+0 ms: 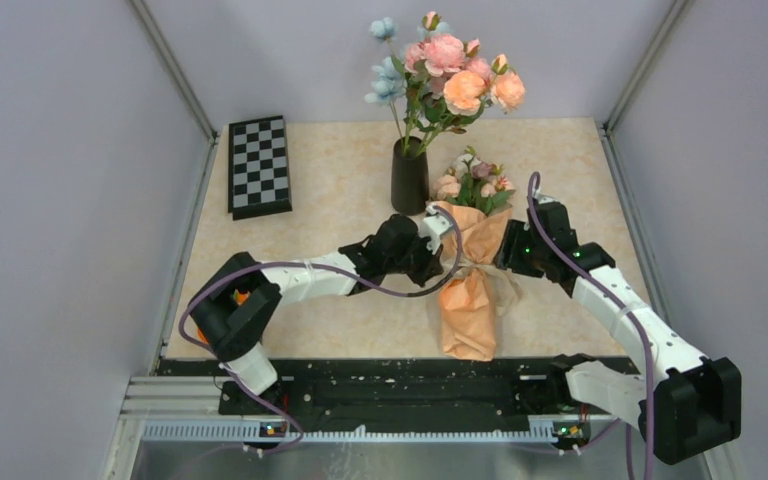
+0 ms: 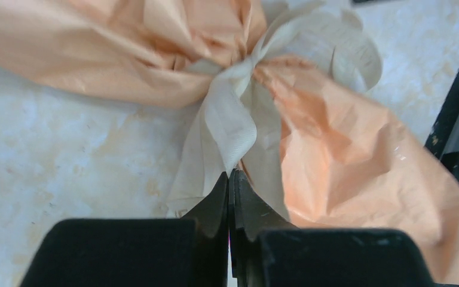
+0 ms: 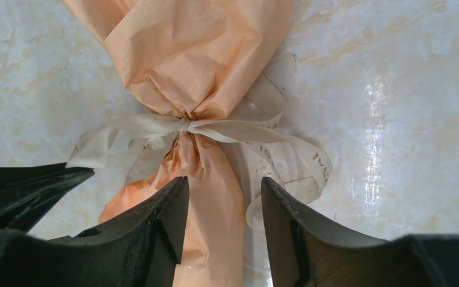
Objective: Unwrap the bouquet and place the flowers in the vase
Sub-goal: Untie the ribbon from the wrapping paper.
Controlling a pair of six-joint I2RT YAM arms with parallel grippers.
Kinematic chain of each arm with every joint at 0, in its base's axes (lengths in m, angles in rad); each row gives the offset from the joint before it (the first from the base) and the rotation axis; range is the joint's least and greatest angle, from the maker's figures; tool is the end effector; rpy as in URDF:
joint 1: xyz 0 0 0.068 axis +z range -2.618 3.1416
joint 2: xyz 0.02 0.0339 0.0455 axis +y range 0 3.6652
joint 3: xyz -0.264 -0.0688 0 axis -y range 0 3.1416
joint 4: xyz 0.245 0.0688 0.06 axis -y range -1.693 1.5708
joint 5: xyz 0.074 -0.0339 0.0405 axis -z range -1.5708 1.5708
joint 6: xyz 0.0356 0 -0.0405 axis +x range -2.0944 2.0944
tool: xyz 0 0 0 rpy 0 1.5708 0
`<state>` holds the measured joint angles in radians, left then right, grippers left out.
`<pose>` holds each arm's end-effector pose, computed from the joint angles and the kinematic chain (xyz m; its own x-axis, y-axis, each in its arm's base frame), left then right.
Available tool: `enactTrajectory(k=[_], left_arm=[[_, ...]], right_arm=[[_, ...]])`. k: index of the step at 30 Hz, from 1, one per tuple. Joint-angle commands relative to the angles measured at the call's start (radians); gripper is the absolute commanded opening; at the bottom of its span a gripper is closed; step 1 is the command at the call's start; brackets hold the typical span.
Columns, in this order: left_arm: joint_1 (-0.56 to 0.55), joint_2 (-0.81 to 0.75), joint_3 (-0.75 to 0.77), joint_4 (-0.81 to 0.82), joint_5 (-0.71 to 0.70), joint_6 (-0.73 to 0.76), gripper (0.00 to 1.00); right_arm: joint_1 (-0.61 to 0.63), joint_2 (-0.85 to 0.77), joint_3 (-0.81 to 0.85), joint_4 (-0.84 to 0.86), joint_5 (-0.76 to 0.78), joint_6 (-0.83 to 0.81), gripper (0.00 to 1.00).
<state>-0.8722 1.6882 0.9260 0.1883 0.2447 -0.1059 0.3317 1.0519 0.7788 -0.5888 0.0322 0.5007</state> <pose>0.2254 -0.2818 0.1910 -0.4396 0.3639 -0.8212 0.8320 0.5095 -0.2196 0.2013 0.0681 0.2513 -0.7763 0.2401 -0.5828 0.0764 0.9536 0.2911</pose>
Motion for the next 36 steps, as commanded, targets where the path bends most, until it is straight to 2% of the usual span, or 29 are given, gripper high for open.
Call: enactTrajectory(k=[1,9,15,19,27,32,36], left_arm=[[-0.001,-0.067,0.105,-0.104,-0.017,0.016,0.0],[-0.001,-0.063,0.191,-0.258,-0.066,-0.001,0.0],[-0.001,-0.061,0.24,-0.359,-0.068,-0.032,0.0],[0.005,-0.056,0.262,-0.406,-0.091,-0.034,0.0],[0.041,-0.071,0.224,-0.41,-0.166,-0.07,0.0],[0.095,-0.095,0.173,-0.378,-0.139,-0.099,0.0],[0.121,-0.094,0.148,-0.358,-0.096,-0.097,0.0]], right_arm=[[0.009,-0.003,-0.008,0.052,-0.02,0.013,0.5],[0.009,-0.022,-0.044,0.037,0.095,0.095,0.58],[0.008,-0.024,-0.103,0.029,0.137,0.17,0.6],[0.009,-0.029,-0.152,0.097,0.086,0.178,0.6],[0.013,-0.007,-0.238,0.274,-0.151,0.151,0.58],[0.049,0.048,-0.233,0.324,-0.18,0.144,0.56],[0.118,0.115,-0.195,0.344,-0.138,0.16,0.53]])
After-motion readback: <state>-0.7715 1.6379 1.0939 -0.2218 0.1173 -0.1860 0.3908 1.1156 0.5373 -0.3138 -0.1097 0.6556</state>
